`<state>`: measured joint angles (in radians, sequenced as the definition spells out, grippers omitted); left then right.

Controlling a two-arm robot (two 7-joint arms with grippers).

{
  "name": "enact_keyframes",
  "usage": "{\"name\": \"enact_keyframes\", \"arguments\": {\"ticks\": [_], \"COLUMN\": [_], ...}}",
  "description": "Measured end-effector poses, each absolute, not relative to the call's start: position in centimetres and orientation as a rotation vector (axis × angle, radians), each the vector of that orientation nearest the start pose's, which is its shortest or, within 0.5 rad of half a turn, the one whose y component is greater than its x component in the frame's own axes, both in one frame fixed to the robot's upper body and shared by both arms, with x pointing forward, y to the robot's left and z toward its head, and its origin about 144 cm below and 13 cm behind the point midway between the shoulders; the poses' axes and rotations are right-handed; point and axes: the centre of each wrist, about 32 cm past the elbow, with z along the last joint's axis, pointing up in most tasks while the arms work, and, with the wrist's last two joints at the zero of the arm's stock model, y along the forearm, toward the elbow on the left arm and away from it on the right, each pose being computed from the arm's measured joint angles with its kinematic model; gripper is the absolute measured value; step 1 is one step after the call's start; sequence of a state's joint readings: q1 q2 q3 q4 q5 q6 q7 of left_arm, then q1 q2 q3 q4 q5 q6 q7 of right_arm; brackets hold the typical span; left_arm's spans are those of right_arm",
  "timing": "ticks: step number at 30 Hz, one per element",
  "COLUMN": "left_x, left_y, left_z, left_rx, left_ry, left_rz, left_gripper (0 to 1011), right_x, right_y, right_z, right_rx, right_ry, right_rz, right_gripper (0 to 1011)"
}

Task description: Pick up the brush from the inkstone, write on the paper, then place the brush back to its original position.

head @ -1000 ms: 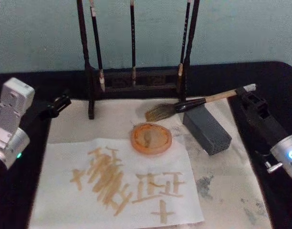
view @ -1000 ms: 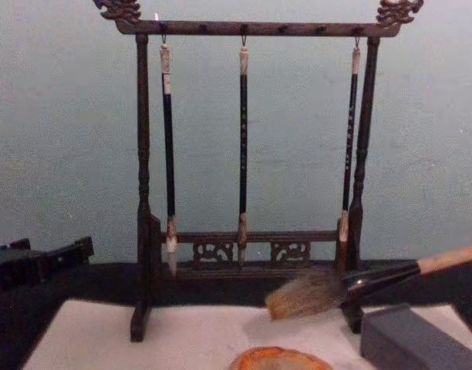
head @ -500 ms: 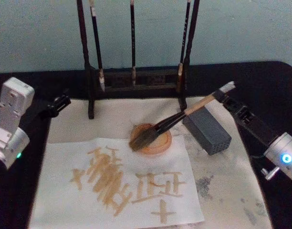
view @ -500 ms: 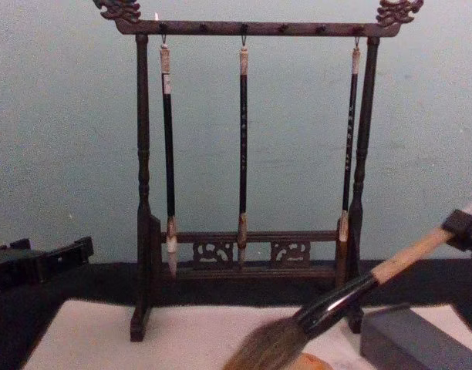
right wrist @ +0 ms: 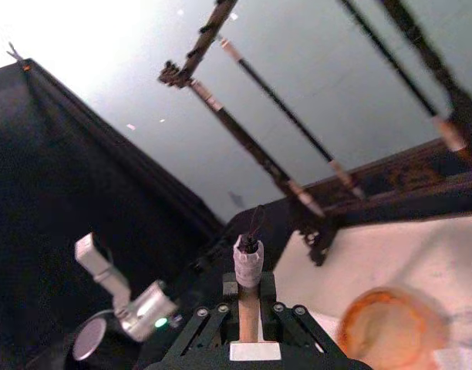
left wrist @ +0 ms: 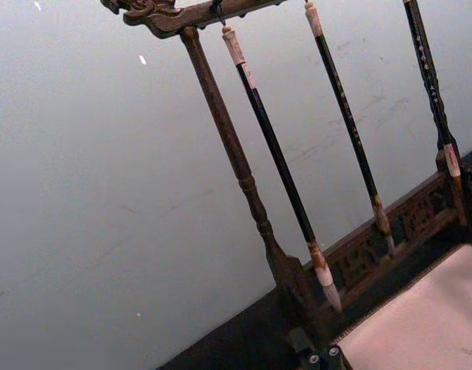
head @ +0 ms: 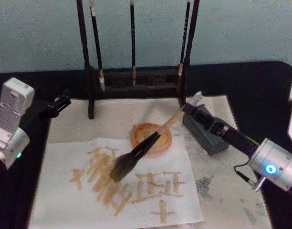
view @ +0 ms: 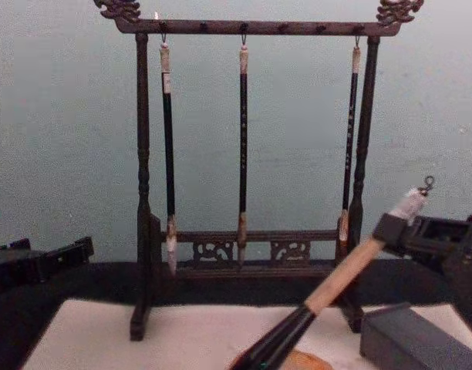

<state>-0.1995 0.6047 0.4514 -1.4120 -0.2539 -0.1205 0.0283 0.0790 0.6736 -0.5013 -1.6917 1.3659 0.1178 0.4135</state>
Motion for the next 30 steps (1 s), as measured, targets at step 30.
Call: {"name": "enact_keyframes", "arguments": {"ticks": [30], "left_x": [48.9], "left_y": [31.0], "left_z": [114.0], "left_rx": [0.304], "left_ry": [-0.285], "left_rz": [1.248], "left_gripper": [1002], "right_x": [42.8], "right_y": [-24.0], "right_z": [117.4], "right_rx": [0.086], "right_ry": [0.37], "right_rz": [-0.683], "right_gripper": [156]}}
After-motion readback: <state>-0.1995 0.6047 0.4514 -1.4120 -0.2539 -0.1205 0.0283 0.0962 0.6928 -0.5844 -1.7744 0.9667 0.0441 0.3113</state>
